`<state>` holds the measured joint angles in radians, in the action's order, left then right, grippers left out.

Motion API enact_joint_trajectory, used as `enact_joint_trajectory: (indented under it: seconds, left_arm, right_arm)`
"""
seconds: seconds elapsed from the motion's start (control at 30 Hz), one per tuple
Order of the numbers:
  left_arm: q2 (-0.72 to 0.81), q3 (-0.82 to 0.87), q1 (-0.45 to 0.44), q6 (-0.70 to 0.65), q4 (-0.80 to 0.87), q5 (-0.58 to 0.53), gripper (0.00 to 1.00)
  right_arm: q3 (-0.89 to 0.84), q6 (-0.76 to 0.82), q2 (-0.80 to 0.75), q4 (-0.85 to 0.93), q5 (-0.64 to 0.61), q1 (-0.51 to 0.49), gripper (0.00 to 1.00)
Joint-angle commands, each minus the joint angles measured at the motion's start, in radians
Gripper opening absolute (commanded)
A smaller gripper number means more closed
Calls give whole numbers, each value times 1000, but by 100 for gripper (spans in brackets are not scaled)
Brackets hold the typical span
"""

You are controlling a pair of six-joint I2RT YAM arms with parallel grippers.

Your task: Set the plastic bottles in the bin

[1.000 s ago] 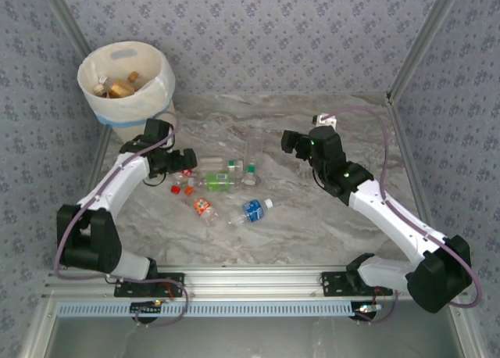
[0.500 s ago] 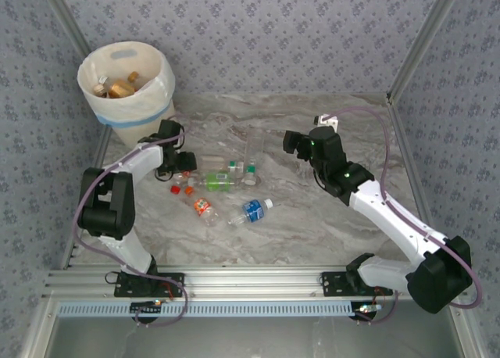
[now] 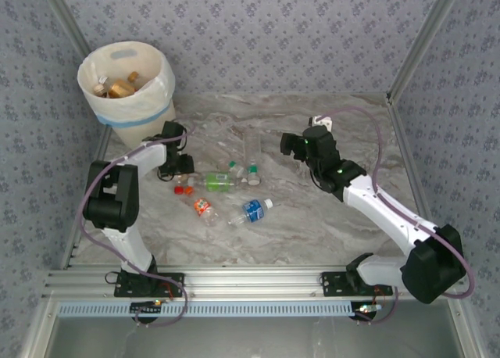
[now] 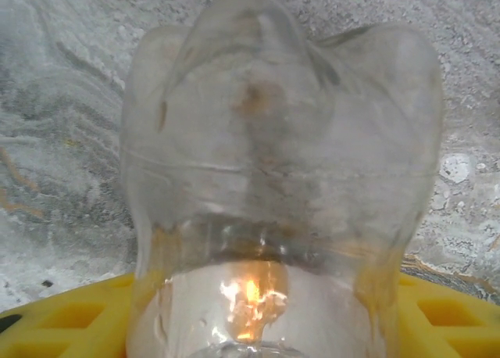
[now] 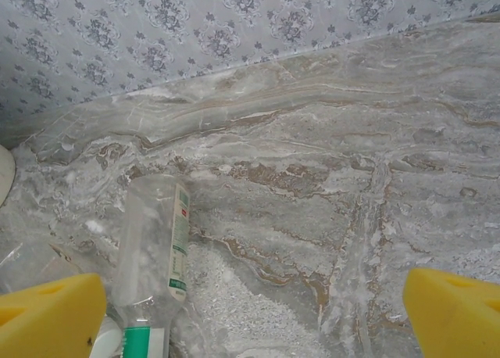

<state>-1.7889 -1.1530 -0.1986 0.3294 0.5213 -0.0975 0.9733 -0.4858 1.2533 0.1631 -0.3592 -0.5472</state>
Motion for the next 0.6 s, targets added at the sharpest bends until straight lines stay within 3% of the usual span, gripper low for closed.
enact_joint_trajectory:
  seconds: [0.0, 0.2, 0.37, 0.57]
  left_arm:
    - [86, -7, -1, -21, 13, -36, 55]
    - [229, 32, -31, -52, 4, -21, 47]
    - [360, 21, -59, -69, 33, -87, 44]
    - [502, -54, -116, -85, 43, -11, 43]
  right_arm:
    - [36, 7, 2, -35, 2, 5, 100]
    - [43, 17, 4, -78, -7, 5, 100]
    - [42, 38, -7, -128, -4, 6, 100]
    - [23, 49, -44, -176, 11, 5, 100]
